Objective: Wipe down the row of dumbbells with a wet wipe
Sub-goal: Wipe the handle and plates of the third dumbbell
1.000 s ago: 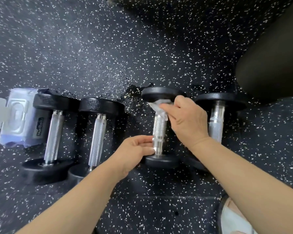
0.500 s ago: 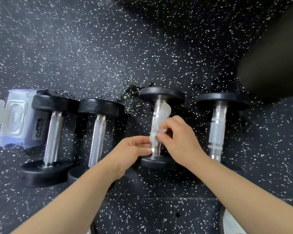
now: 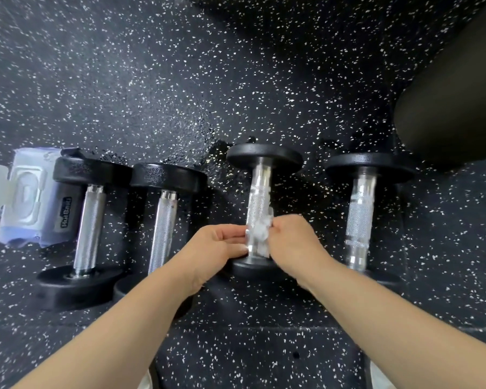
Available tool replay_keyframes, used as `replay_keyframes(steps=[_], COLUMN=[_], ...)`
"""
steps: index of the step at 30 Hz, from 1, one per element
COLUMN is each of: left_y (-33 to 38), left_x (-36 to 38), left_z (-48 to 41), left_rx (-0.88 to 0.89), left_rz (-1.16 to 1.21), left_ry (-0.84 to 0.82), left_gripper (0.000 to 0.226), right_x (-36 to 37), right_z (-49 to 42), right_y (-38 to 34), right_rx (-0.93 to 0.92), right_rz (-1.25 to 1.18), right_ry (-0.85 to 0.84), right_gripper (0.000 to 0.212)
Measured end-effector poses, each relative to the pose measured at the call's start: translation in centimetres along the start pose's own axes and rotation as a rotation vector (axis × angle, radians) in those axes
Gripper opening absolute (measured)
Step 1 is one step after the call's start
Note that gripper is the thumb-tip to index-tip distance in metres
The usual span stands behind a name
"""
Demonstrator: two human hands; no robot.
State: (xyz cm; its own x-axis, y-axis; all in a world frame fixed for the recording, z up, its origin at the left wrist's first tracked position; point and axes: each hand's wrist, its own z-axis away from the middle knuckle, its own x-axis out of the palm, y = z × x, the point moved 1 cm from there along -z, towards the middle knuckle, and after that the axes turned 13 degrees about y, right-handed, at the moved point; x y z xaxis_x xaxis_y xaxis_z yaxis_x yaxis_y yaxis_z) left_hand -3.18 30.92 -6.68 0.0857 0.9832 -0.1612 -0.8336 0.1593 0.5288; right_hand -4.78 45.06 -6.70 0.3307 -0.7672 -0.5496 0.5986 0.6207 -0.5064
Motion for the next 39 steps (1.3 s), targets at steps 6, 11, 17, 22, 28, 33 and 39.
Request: replay_keyframes(steps=[6, 11, 17, 22, 28, 33, 39], left_y=[0.0, 1.2, 3.0, 3.3, 2.9, 2.9, 1.7], left_x=[-0.1, 0.2, 1.5, 2.1, 1.6, 3.0, 2.2], left_z=[-0.1, 0.3, 0.3, -0.4, -0.4, -0.5, -0.7], left_rx=[-0.01, 0.079, 0.242, 0.229, 0.176, 0.14, 0.159], left_rz=[-0.045, -0.28, -0.636, -0.792, -0.445, -0.304, -0.453], left_ry=[0.017, 0.039, 0.331, 0.473, 0.197, -0.072, -0.092], left_gripper=[0.036, 0.022, 0.033, 0.038, 0.031, 0.033, 0.019], right_x=[-1.1, -0.8, -2.5, -4.5, -3.4, -4.1, -2.1], right_z=[-5.0, -1.1, -1.2, -2.8, -3.4, -4.3, -3.5], right_y=[-4.0, -0.9, -0.8, -1.1, -0.2, -1.1, -0.7], right_rx=[0.071, -0.018, 0.14, 0.306, 0.434, 0.533, 0.424], right_rz=[-0.505, -0.245, -0.317, -0.538, -0.82, -1.037, -0.836], right_ry=[0.192, -0.03, -0.133, -0.005, -0.061, -0.013, -0.042], right_gripper=[0.019, 0.026, 0.019, 0.024, 0.027, 0.027, 0.025])
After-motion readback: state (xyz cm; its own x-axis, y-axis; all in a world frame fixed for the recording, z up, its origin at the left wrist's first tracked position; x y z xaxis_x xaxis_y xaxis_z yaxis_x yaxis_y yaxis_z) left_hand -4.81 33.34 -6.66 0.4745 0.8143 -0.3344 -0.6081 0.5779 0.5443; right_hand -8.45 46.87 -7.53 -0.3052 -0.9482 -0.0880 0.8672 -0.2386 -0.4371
